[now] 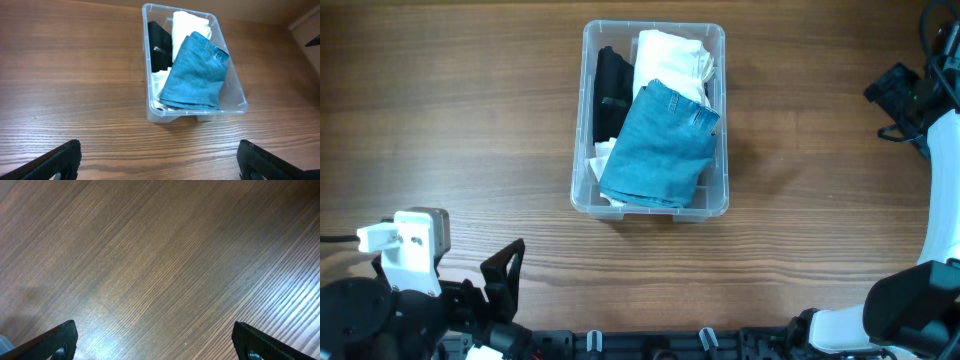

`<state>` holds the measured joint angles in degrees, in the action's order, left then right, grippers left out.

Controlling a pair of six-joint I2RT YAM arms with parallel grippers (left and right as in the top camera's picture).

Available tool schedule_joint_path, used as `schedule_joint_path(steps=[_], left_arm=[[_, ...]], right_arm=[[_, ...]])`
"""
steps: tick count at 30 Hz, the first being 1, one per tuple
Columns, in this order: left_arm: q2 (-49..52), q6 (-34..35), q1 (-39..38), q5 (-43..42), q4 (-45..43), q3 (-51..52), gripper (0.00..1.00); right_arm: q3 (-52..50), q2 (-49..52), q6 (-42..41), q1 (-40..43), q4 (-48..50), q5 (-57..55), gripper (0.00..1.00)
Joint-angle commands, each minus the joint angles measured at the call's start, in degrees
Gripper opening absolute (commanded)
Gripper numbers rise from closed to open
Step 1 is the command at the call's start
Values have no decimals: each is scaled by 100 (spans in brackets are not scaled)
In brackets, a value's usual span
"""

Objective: Pack container
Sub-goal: 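Release the denim and withdraw the left gripper toward the front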

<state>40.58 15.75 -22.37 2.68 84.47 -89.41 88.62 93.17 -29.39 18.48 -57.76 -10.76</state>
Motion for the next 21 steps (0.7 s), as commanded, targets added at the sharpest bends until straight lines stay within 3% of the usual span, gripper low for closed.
schedule_joint_path(steps=[1,6,9,15,21], left_arm=[[-44,-28,68,-221,-138,52,100],[-511,-33,833,-461,-1029,835,100],[-1255,-55,1506,-675,-1963,2068,100],[-2999,-50,2267,-1239,-5300,5086,100],[-3342,-28,2286,-1377,-7429,6590,100]], right_arm=[[-9,28,-74,-2,17,-37,100],[-9,28,-79,-2,17,-35,100],[-9,28,-79,-2,17,-35,100],[-9,28,-76,-2,17,-35,100],[-9,28,-76,-2,17,-35,100]])
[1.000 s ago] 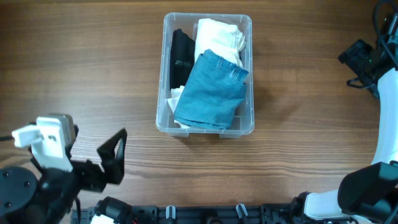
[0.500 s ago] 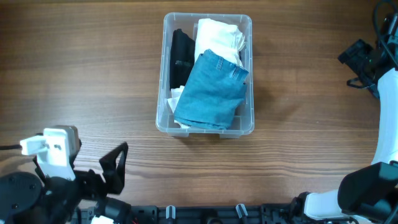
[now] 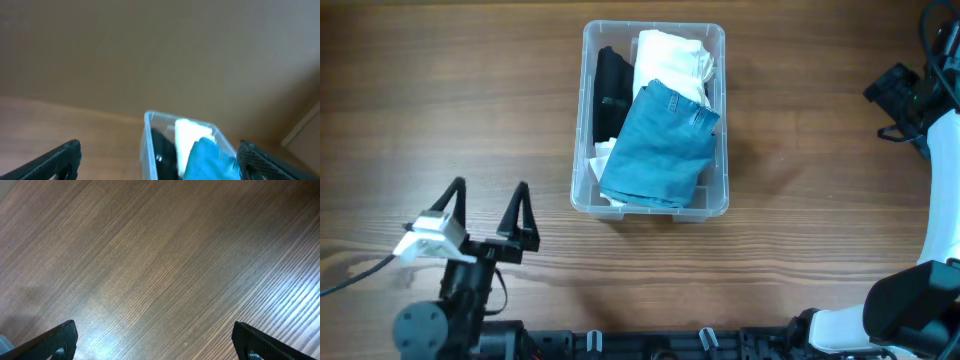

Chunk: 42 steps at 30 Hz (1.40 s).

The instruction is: Pack container

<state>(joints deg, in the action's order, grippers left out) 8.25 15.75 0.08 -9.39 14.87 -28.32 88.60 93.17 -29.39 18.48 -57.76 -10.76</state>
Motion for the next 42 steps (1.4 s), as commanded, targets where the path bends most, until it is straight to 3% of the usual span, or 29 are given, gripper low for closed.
schedule_joint_path(steps=[1,9,29,34,42], left_arm=[[-146,-28,42,-144,-728,686,100],[-811,-31,48,-17,-1029,1375,100],[-811,-26,223,195,-3185,2798,100],[-811,-33,-15,398,-3023,2802,100],[-811,-31,-96,605,-2050,2802,100]], right_arm=[[-7,28,-76,-2,17,-35,100],[-7,28,-79,-2,17,-37,100],[-7,28,-76,-2,17,-35,100],[-7,28,-74,-2,17,-37,100],[-7,28,-76,-2,17,-35,100]])
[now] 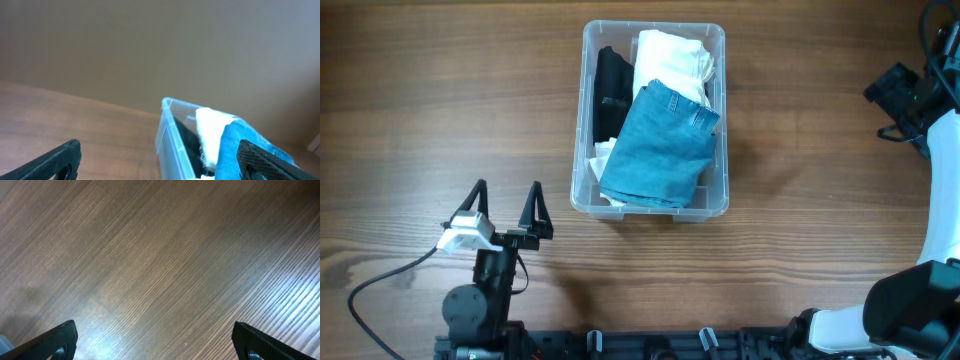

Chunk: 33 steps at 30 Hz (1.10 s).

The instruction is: Pack container

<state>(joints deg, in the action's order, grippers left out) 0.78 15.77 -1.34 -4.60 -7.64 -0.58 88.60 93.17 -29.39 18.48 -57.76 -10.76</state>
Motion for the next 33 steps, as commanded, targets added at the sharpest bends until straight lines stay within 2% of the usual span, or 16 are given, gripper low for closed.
schedule_joint_path(steps=[1,5,33], left_arm=[[-63,-33,81,125,369,28,100],[-63,-33,114,125,1189,28,100],[-61,-31,227,125,1180,26,100]], right_arm=[[-7,28,-76,-2,17,-35,100],[-7,28,-76,-2,17,-35,100],[-7,28,-76,-2,17,-35,100]])
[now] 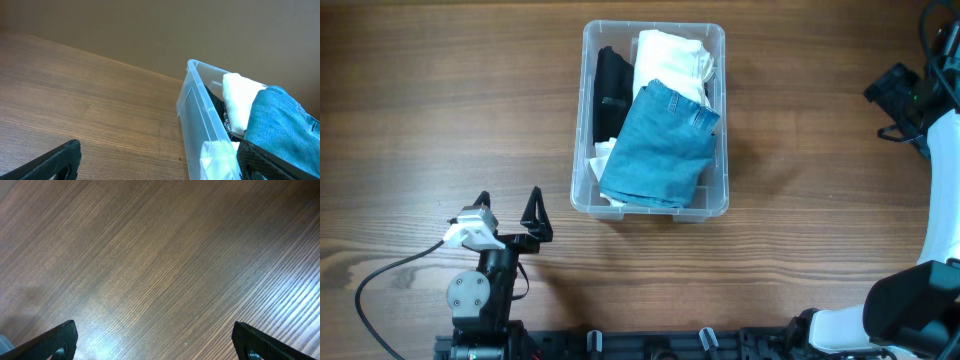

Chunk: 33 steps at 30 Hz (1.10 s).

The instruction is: Pack container

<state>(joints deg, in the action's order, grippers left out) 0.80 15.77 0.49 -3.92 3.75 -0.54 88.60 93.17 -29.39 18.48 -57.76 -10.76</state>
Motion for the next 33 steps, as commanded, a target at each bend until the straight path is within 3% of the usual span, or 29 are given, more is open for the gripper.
schedule_joint_path(steps=[1,5,12,19,25,29,33], left_arm=[[-63,-31,44,57,42,22,100],[-63,-31,44,57,42,22,100],[-63,-31,44,57,42,22,99],[-63,-31,44,57,42,22,100],[-63,-33,44,57,42,22,100],[-63,-31,42,57,42,22,100],[-63,-31,44,57,42,22,100]], right_arm=[[-7,26,-76,-2,17,-35,100],[-7,-328,-76,-2,17,-35,100],[-7,-2297,-76,-63,15,-37,100],[-7,-3716,-61,-940,7,-485,100],[-260,-4599,-52,-1178,13,-520,100],[-1338,-5281,-83,-1189,280,-494,100],[-3305,-6284,-79,-1196,1823,389,100]])
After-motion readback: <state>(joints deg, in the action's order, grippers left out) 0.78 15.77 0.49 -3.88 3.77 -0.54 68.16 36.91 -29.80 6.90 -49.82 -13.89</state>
